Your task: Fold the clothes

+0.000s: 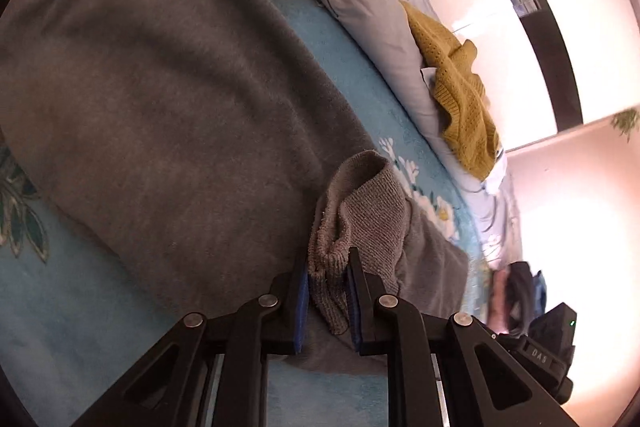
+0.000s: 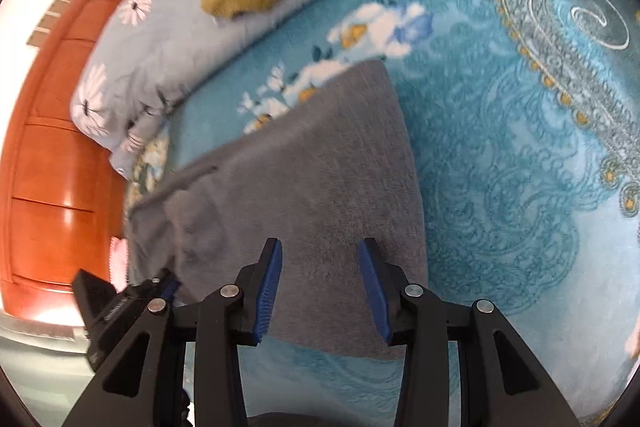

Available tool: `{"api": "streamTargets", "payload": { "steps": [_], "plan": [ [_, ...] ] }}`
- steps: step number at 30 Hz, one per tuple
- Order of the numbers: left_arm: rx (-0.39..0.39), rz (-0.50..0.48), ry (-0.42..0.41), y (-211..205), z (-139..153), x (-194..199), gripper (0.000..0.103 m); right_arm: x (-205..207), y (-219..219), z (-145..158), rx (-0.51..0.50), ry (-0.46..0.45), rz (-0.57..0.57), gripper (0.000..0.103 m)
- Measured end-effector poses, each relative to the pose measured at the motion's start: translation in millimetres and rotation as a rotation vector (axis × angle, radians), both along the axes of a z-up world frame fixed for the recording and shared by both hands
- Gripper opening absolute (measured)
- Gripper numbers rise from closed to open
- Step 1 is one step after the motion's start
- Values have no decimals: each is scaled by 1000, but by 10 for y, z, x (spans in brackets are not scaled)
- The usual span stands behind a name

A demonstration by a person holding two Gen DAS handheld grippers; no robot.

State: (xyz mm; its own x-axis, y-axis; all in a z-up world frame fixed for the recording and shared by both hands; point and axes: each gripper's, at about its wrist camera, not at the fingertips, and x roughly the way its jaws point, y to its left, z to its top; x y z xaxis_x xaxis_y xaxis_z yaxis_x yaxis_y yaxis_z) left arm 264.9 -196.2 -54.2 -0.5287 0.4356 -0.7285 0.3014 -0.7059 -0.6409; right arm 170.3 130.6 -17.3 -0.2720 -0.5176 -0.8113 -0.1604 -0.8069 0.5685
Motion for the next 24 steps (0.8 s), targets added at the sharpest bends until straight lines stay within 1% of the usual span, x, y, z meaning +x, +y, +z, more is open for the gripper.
{"api": "streamTargets", "payload": {
  "steps": [1, 2, 5, 6, 8, 11, 14, 15, 16, 17, 18, 19, 22, 24],
  "plan": [
    [-16, -5, -7, 11, -18, -16, 18, -6, -1, -30, 3, -7, 1, 42],
    [-13, 0, -21, 2, -78, -33, 18, -12, -2, -59, 5, -13, 2, 42],
    [52, 29, -61, -72, -241, -69, 18, -30, -18, -88, 20, -20, 16, 42],
    [68, 30, -65, -87, -256, -75, 18, -33, -22, -87, 27, -20, 21, 42],
    [91, 22, -56, -111, -208, -60, 21, -38, -36, -78, 36, -19, 25, 42],
    [142, 8, -39, -178, -132, -23, 22, -51, -54, -69, 37, -21, 21, 42],
    [182, 38, 6, -366, -24, 84, 25, -55, -56, -61, 39, -24, 19, 42],
    [190, 58, 28, -455, 32, 131, 33, -54, -59, -57, 40, -24, 20, 42],
    [197, 79, 50, -544, 87, 178, 47, -54, -65, -53, 42, -24, 21, 42],
    [182, 123, 72, -686, 145, 244, 56, -53, -70, -49, 45, -23, 22, 42],
    [151, 178, 87, -827, 186, 308, 70, -53, -75, -45, 47, -23, 24, 42],
    [129, 232, 90, -969, 199, 363, 75, -54, -80, -40, 46, -23, 23, 42],
    [74, 400, 91, -1416, 206, 522, 81, -54, -101, -21, 35, -21, 22, 42],
    [75, 479, 79, -1698, 129, 556, 83, -57, -121, -2, 30, -15, 25, 42]
  ]
}}
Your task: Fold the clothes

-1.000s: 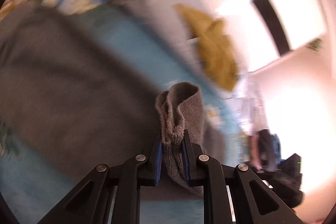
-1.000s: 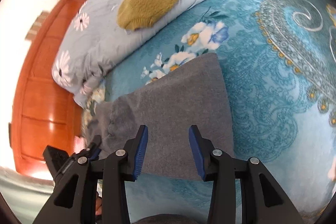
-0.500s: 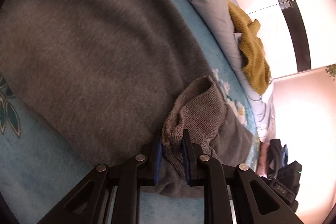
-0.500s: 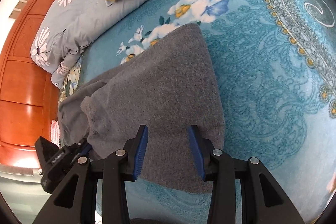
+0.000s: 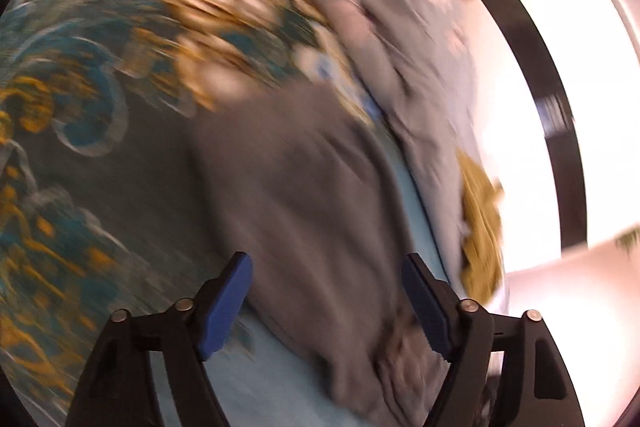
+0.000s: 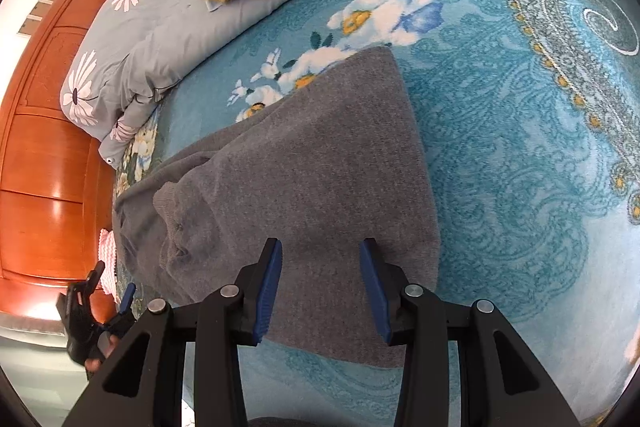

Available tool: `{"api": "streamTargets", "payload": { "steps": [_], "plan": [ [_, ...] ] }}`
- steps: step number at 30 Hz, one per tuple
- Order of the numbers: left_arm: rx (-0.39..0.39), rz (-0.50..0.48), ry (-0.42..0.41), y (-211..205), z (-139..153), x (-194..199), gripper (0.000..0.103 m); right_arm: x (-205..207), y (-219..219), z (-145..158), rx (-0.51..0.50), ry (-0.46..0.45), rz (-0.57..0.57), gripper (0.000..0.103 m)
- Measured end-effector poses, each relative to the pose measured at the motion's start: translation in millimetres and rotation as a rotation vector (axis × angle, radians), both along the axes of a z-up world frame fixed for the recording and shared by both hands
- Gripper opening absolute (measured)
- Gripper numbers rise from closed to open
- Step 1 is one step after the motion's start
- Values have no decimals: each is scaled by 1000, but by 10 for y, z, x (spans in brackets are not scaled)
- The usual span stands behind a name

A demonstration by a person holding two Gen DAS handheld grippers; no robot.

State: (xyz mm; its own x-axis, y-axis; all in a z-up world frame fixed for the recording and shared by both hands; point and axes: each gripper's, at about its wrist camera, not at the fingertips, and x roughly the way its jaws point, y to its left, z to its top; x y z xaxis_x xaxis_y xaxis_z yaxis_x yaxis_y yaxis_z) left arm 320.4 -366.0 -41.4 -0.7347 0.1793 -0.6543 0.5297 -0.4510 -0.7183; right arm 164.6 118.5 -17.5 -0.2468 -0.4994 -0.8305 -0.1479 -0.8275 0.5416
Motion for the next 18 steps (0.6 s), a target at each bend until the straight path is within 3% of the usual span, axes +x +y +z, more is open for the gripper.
{"api": "streamTargets", "payload": {
  "steps": [3, 7, 10, 14, 15, 18],
  "plan": [
    [47, 46, -4, -226, -161, -66, 86, -8, -32, 35, 0, 10, 8, 42],
    [142, 36, 1, -359, -410, -197, 88, -20, -44, 77, 14, 21, 16, 42],
    [137, 20, 4, -391, -487, -364, 88, -30, -33, 85, 22, 19, 21, 42],
    [161, 68, 39, -473, -543, -430, 86, -35, -12, 70, 29, 9, 24, 42],
    [155, 82, 37, -491, -547, -435, 83, -35, -4, 63, 32, 7, 25, 42],
    [67, 80, -56, -516, -496, -503, 52, -37, 22, 41, 29, -1, 20, 42]
  ]
}}
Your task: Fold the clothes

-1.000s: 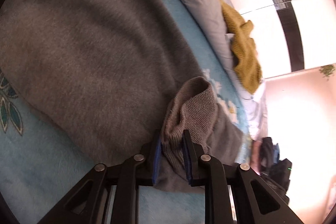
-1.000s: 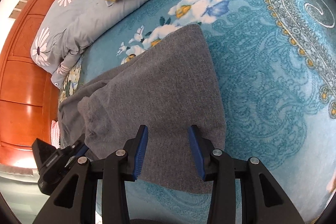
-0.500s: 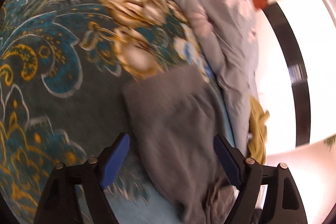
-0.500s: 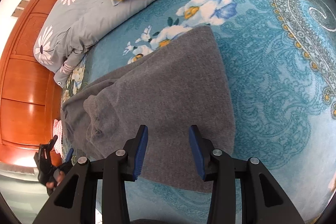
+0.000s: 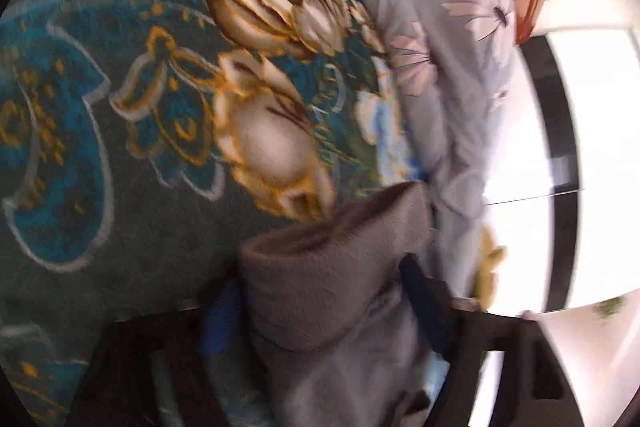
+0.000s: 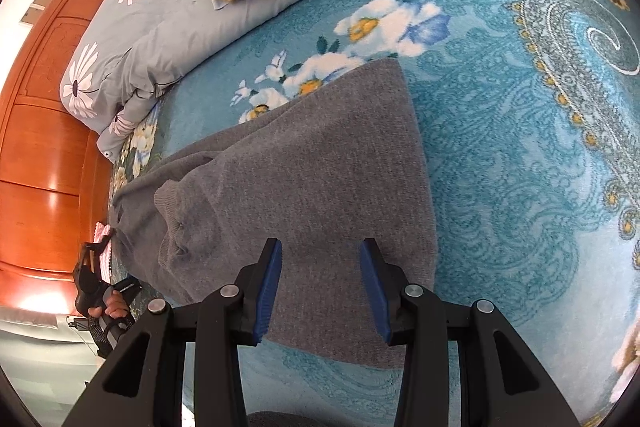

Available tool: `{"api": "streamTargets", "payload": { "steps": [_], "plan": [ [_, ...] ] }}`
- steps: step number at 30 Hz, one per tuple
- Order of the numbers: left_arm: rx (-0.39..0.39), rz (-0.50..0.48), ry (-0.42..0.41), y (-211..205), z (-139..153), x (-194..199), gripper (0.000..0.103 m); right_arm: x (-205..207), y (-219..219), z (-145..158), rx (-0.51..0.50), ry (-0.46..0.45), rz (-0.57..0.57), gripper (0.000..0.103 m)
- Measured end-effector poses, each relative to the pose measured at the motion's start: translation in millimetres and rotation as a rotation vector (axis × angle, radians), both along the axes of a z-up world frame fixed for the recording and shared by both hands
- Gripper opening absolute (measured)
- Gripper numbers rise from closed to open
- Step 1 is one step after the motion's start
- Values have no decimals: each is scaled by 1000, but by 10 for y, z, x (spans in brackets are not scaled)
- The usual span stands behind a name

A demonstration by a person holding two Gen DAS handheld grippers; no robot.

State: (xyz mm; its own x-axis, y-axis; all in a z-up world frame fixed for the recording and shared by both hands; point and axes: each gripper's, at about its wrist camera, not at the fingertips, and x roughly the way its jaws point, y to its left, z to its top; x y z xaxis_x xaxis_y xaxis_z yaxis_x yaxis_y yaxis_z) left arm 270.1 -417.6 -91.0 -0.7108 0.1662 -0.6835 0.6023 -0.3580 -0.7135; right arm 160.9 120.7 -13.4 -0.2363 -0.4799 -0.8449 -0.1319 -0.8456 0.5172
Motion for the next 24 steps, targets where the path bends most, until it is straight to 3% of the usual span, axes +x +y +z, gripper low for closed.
{"api": "streamTargets", "payload": {
  "steps": [4, 7, 14, 17, 21, 24],
  "plan": [
    [-66, -19, -39, 52, 163, -36, 26, -8, 21, -9, -10, -6, -3, 42],
    [-144, -52, -19, 172, 452, -99, 19, -8, 39, 12, -17, -2, 0, 42],
    [-390, -263, 134, 881, 1440, -359, 19, 24, 160, 141, -48, 35, -13, 42],
    [-446, -355, 195, 1300, 1754, -417, 19, 61, 258, 199, -63, 56, -35, 42],
    [-499, -514, 265, 2123, 2033, -521, 19, 126, 389, 218, -86, 65, -72, 42],
    [-521, -637, 270, 2747, 1973, -629, 19, 185, 493, 212, -95, 62, -92, 42]
  ]
}}
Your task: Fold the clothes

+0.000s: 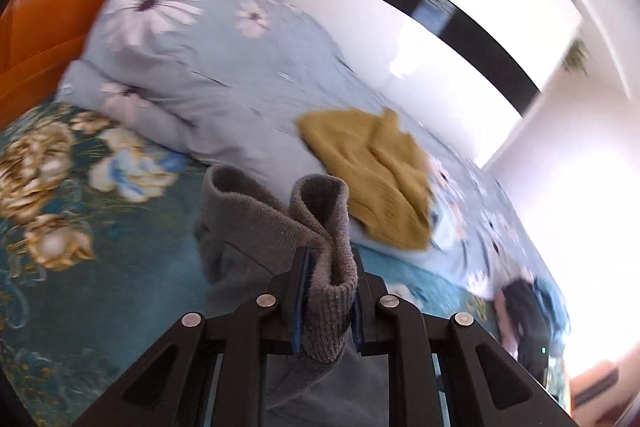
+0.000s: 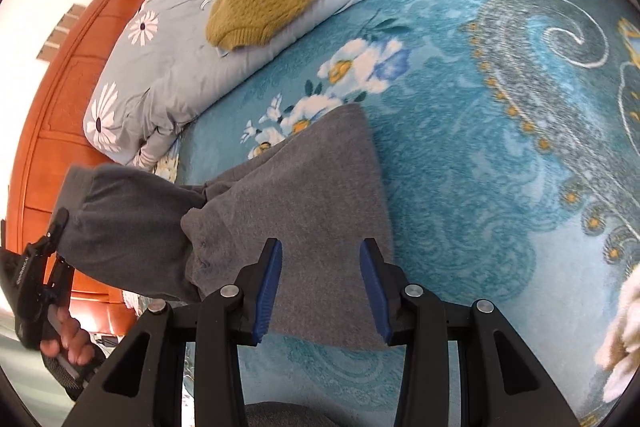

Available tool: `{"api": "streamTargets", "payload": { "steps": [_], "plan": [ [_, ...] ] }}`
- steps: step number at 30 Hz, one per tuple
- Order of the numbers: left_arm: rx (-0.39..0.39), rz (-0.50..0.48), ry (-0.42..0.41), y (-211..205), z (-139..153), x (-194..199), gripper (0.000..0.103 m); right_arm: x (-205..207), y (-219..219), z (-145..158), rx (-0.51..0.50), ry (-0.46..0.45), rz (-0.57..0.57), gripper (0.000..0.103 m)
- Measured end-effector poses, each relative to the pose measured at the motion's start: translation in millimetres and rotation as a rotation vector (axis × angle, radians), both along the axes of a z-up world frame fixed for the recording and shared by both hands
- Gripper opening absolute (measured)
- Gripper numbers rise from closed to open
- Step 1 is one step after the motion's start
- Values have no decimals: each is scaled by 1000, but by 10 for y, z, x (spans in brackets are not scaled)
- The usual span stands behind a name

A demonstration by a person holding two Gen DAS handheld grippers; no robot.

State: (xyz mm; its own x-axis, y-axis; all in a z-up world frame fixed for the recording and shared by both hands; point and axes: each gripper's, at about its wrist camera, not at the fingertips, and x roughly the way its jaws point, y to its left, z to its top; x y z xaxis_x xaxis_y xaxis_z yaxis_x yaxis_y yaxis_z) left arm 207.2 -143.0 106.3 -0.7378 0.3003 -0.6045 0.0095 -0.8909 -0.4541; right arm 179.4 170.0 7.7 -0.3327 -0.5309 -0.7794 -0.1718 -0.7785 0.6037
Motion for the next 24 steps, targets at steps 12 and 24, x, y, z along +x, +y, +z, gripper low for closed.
{"api": "streamTargets", "payload": {
  "steps": [12, 24],
  "plan": [
    [-65, -247, -332, 1173, -1001, -206, 29, 96, 167, -22, 8, -11, -5, 42],
    [3, -27, -313, 143, -867, 170, 65, -166, -387, 68, 0, 28, 139, 48]
  ]
}}
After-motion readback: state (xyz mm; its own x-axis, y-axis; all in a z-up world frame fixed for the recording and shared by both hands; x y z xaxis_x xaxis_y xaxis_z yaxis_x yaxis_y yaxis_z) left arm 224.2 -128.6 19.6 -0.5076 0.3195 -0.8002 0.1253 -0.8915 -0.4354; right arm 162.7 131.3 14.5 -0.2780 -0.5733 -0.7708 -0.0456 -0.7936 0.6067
